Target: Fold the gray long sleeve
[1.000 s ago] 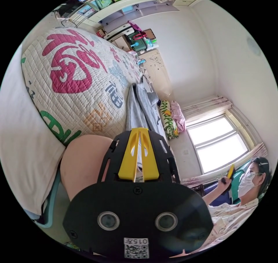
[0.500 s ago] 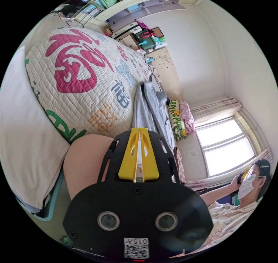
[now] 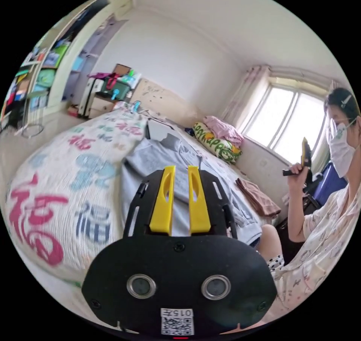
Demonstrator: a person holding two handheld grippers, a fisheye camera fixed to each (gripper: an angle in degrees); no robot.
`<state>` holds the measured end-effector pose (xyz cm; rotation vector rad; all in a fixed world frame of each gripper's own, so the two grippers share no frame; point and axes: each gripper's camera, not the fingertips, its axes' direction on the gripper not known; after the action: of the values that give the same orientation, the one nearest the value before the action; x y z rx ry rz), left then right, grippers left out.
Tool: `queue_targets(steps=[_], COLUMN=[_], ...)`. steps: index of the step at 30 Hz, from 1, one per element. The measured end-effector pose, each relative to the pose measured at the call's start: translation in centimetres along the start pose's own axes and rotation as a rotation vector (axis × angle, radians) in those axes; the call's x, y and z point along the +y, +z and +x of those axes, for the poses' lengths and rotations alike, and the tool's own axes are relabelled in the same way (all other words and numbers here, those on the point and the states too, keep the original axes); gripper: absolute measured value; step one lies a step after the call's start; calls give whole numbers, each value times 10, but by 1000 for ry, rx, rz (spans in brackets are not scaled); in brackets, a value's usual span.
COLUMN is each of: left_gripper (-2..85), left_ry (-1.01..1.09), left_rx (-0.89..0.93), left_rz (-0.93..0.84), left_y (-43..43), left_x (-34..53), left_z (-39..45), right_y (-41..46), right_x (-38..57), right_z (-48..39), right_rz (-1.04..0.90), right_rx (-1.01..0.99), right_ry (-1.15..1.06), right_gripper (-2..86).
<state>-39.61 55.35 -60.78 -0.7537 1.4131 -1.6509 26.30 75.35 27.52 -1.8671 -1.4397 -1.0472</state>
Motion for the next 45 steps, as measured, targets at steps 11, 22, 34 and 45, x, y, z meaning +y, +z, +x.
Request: queue_targets(steps=[11,22,34,45], left_gripper=[126,155,57,30], left_ry=[275,202,309,467], left_rx=[-71,-60,-110,197], left_rz=[-425,-545,-676,-306], left_y=[248,405,426,193], left_x=[-233,-323,-344,-351], left_z=[-35,-103,-110,-80], right_y=[345,549,615,472], right_x=[176,251,236,39], right_z=[182,252,279,247], right_rz=[-967,-1277,-1429,-1028], right_rx=[-100,64,4,-222], right_ry=[325,283,312,284], right_gripper=[100,107,40,32])
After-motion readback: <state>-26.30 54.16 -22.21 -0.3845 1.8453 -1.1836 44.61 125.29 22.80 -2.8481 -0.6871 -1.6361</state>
